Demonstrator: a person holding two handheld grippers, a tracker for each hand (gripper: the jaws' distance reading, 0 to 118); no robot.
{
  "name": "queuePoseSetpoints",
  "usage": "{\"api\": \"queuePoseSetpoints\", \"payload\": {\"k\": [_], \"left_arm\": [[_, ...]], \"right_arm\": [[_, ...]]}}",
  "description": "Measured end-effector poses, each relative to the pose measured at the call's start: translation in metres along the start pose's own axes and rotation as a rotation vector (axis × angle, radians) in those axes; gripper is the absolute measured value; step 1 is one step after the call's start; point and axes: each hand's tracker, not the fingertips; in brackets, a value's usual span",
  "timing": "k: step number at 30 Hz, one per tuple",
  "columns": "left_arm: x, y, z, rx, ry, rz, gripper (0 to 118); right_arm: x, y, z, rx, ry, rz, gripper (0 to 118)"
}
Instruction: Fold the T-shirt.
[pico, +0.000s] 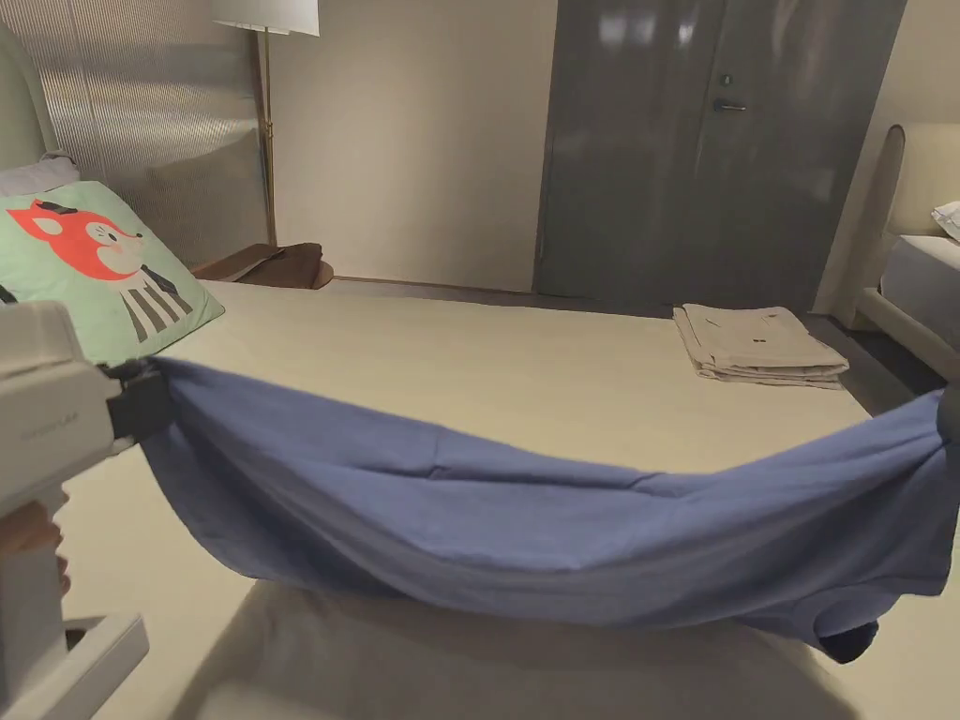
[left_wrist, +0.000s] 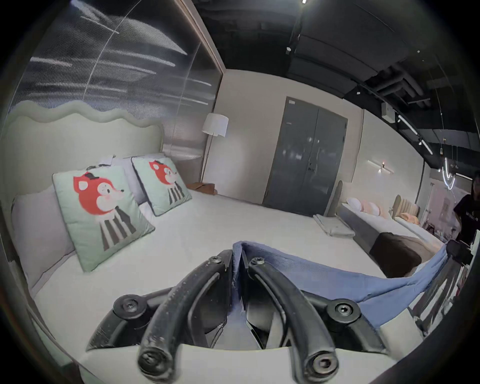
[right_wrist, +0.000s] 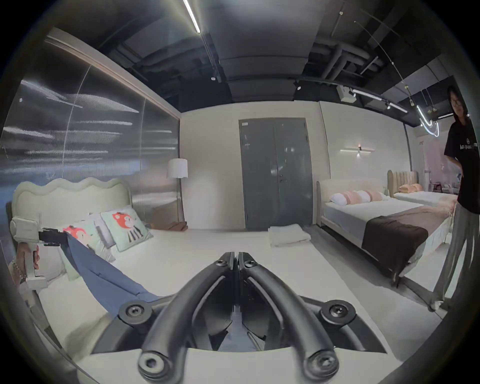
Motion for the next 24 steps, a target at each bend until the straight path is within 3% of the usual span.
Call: {"api": "queuePoseSetpoints", "payload": {"k": [12, 24], "left_arm": [[-0.052, -0.145, 0.086, -0.309, 0.085, -0.024, 4], [-0.087, -0.221, 0.076, -0.593, 0.131, -0.043, 4]], "right_arm": [[-0.013, -0.133, 0.098, -0.352, -0.037, -0.066, 2], [0.001, -0.226, 0.116, -0.702, -0.122, -0.071, 2]]}}
